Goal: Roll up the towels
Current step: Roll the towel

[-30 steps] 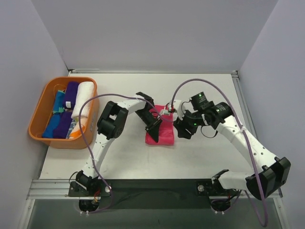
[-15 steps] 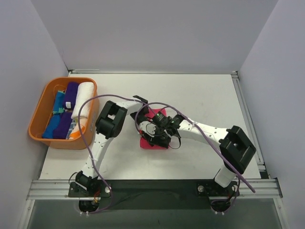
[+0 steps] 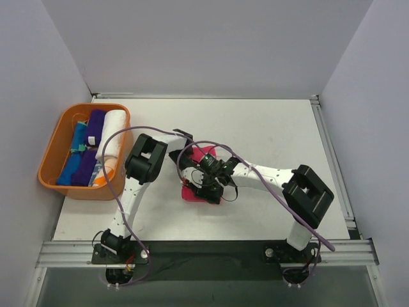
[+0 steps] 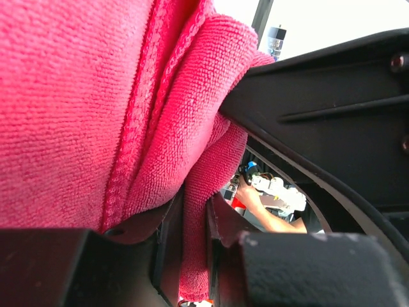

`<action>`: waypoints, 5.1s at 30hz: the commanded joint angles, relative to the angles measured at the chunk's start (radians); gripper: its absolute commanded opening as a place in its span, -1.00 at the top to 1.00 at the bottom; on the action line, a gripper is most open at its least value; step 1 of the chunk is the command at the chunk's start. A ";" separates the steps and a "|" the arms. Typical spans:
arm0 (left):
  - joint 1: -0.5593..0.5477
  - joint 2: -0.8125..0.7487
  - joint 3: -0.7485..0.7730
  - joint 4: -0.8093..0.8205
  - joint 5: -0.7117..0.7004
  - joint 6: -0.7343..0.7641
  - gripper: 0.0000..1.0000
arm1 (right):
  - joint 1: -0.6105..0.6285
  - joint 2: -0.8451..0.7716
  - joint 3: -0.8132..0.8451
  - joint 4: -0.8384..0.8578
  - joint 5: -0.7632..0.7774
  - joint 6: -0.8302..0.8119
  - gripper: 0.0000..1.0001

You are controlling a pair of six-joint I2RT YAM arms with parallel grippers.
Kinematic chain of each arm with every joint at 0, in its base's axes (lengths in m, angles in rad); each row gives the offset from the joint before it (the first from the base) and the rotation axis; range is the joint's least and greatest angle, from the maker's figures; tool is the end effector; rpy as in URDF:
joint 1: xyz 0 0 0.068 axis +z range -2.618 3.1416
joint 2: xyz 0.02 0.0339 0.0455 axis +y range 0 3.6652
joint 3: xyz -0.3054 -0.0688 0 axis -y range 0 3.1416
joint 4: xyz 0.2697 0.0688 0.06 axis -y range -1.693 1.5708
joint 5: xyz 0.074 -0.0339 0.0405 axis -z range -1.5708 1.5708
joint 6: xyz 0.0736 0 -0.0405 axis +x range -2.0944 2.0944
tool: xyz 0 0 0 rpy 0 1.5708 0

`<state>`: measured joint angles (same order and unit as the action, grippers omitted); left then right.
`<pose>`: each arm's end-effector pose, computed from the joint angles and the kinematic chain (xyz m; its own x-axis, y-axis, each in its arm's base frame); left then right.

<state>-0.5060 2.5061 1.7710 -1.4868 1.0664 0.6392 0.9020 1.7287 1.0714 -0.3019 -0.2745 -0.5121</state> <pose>0.3533 -0.2695 0.0713 -0.6955 0.7150 0.0710 0.2306 0.3157 -0.9204 0.2332 0.3273 0.1792 -0.0252 -0.7926 -0.6093 -0.9912 0.0991 -0.0879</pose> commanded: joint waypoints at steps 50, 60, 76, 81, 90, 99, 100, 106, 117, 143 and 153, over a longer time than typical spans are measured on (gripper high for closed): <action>0.432 -0.487 0.081 0.405 -0.221 -0.127 -0.09 | -0.244 0.430 0.418 -0.618 -0.634 0.001 1.00; 0.376 -1.031 -0.450 0.775 -0.235 0.054 -0.35 | -0.301 0.614 0.548 -0.753 -0.759 0.003 1.00; -0.262 -1.178 -0.932 1.152 -0.635 0.356 -0.64 | -0.331 0.770 0.703 -0.872 -0.792 0.000 1.00; -0.315 -1.119 -0.972 1.215 -0.646 0.382 -0.61 | -0.334 0.786 0.722 -0.884 -0.790 0.000 1.00; -0.316 -1.018 -1.081 1.280 -0.753 0.383 0.12 | -0.360 0.778 0.736 -0.887 -0.772 0.024 0.95; -0.275 -0.871 -0.901 0.935 -0.613 0.223 0.82 | -0.486 0.581 0.776 -0.778 -0.657 0.155 0.35; -0.264 -0.857 -0.859 0.904 -0.574 0.217 0.84 | -0.511 0.551 0.777 -0.770 -0.628 0.159 0.34; -0.161 -0.712 -0.696 0.706 -0.430 0.157 0.85 | -0.632 0.234 0.610 -0.617 -0.650 0.159 0.25; -0.046 -0.334 -0.309 0.433 -0.367 0.178 0.78 | -0.606 -0.256 0.253 -0.425 -0.516 0.135 0.13; -0.032 0.010 0.108 0.155 -0.379 0.120 0.46 | 0.055 -0.042 0.047 0.023 0.208 -0.146 -0.10; 0.012 -0.010 0.076 0.168 -0.350 0.122 0.41 | 0.026 0.057 -0.070 0.096 0.120 -0.134 0.66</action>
<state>-0.5159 2.4294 1.8969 -1.4109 0.9146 0.7151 0.9363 1.7401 1.0561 -0.1707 -0.0883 -0.6621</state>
